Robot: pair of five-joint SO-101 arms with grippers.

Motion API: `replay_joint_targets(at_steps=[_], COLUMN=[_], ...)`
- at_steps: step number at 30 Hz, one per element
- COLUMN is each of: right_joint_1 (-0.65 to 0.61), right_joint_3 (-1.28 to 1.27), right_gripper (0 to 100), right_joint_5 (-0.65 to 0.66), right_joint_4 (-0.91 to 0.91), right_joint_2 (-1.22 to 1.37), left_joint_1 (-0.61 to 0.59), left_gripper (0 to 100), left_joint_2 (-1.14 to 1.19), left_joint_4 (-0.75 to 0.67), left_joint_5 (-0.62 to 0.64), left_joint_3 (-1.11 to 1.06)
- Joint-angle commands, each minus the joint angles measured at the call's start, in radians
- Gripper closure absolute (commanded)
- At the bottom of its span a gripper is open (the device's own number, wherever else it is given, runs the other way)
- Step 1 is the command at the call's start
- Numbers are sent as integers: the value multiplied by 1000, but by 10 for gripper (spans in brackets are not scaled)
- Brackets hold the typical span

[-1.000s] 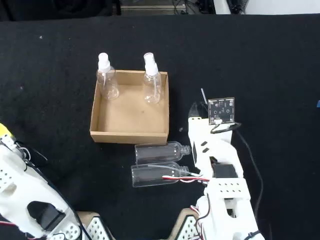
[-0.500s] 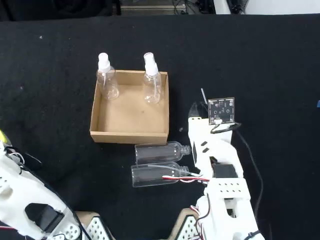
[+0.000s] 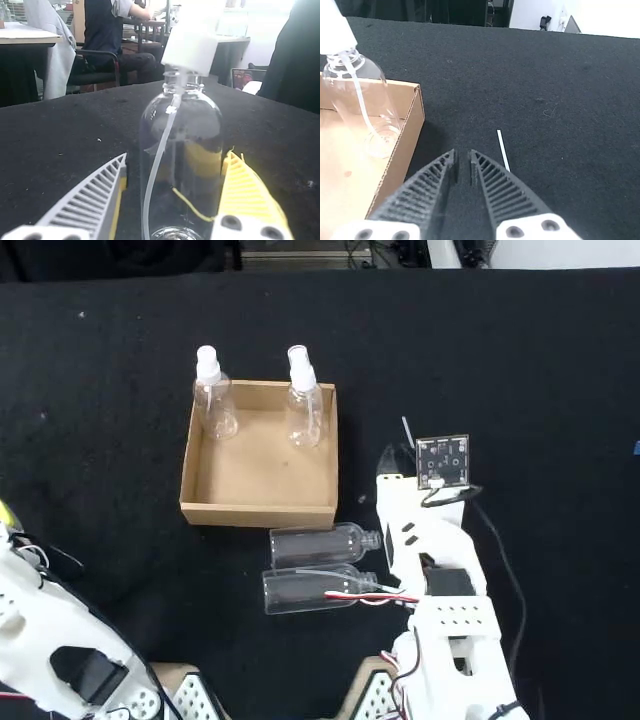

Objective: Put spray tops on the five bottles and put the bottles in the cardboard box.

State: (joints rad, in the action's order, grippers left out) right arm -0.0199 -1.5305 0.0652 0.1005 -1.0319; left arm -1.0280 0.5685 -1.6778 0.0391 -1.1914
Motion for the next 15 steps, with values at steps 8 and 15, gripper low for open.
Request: replay_joint_targets(at_steps=[8, 15], right_joint_1=[6, 6], right_joint_3=[62, 62], right_gripper=[973, 973], right_joint_5=[11, 11], right_joint_4=[-25, -25], right_joint_2=[5, 5], left_joint_1=[58, 36], left_gripper=[724, 705], left_joint_2=[-181, -189], left_joint_4=[-21, -20], left_joint_5=[9, 8], left_joint_3=[-128, -120])
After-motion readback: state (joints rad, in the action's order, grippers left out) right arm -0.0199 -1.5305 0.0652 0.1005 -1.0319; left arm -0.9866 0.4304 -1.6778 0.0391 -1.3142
